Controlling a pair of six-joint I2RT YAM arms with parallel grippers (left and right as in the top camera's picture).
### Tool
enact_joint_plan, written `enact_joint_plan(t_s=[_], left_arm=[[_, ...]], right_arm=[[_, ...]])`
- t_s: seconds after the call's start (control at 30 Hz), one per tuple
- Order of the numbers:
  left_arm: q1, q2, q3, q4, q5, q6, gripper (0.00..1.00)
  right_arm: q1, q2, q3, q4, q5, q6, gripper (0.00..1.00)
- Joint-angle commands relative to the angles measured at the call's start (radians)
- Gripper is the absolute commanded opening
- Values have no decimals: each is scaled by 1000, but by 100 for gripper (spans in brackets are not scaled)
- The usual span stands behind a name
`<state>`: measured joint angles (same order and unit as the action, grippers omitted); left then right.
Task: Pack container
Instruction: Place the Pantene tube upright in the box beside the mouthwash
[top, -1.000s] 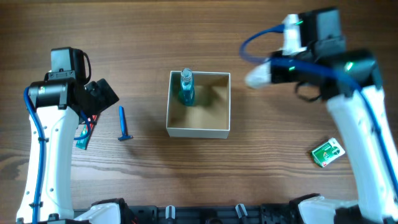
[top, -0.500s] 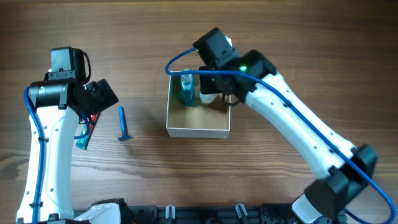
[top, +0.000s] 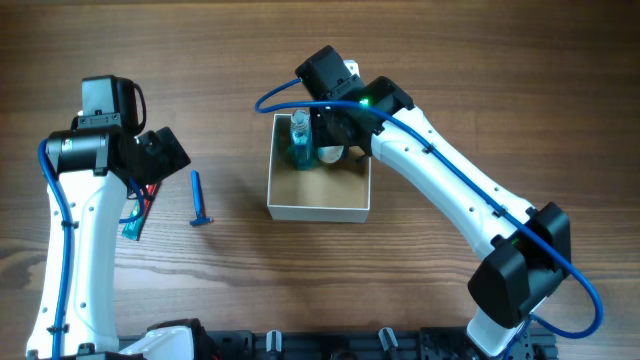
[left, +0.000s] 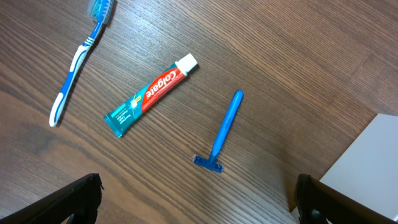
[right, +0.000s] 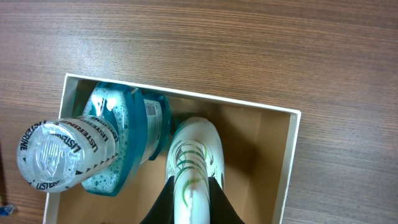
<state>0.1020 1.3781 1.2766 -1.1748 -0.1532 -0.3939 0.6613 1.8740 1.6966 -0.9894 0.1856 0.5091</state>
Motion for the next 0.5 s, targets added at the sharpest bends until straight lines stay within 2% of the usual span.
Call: enact_joint_plan(t_s=[0.0,0.03,0.13,0.3,0.37,0.47], left_arm=[[4,2,18,-1,-24,20,100],[4,2,18,-1,-24,20,100],[4,2,18,-2,-23,20,100],[4,2,18,-1,-24,20,100],[4,2,18,0,-24,20,100],[4,2,18,-1,-24,21,100]], right_arm=[[-3,3,11,11,28,17,29],[-3,3,11,12,28,17,40],[-3,3,11,14,28,16,54],[-2,2,12,16,27,5,59],[-1,-11,17,24,20,-48,59],[0,-86,60,14,29,-69,60]])
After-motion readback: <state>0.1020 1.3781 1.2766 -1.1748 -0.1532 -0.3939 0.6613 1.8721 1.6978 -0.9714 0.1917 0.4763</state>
